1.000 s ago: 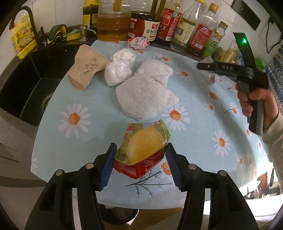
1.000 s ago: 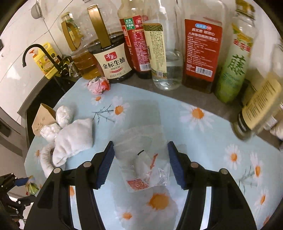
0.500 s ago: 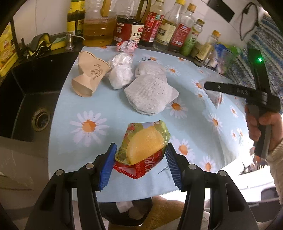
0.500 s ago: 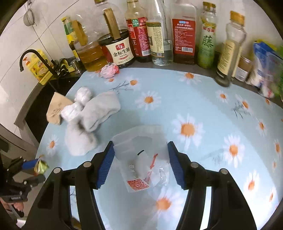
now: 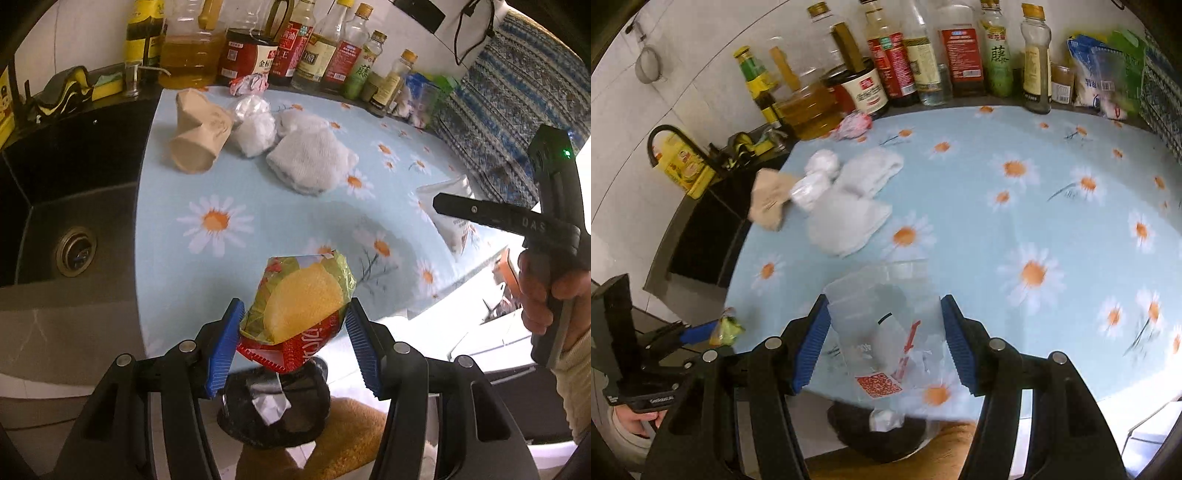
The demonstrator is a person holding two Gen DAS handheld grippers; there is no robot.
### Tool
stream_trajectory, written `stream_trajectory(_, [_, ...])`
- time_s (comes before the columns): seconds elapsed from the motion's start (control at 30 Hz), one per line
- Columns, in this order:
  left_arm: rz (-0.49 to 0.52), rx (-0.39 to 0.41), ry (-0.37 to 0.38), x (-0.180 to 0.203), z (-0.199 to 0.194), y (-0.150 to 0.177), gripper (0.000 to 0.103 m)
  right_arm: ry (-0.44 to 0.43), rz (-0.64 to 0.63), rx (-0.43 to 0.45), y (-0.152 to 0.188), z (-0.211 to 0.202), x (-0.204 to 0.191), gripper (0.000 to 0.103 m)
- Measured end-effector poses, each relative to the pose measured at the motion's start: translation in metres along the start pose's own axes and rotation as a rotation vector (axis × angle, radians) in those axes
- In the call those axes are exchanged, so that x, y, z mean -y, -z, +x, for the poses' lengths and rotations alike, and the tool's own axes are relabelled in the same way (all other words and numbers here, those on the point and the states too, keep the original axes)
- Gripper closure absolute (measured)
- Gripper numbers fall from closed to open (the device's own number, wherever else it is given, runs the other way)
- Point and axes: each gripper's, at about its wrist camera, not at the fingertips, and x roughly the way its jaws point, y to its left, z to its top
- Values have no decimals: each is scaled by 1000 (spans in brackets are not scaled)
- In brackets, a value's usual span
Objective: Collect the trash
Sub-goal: 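Carry the snack wrapper and plastic bag down over the trash bin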
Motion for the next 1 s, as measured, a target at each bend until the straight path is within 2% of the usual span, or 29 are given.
stream_trajectory(0.2, [-1,-7,12,-6,-9,18,49,-45,-5,-1,29,-3,-28,42])
stream_trajectory(0.4, [-14,-26,24,-4,-12,38,49,-109,-10,-34,53,3,-39,42])
stream_trajectory(0.57, [-10,-87,18,0,-3,58,49,-150,2,-75,75,13,-38,42])
stream_trajectory(0.73, [-48,-154,16,4,11,82,49,-196,3,-142,99,25,-38,42])
stream_trajectory(0.87, [-76,-228,10,5,30,105,49,-210,18,-202,117,39,-31,42])
stream_trajectory(1.0, [-94,-292,-9,2,47,125,49,-188,20,-250,136,54,-26,42])
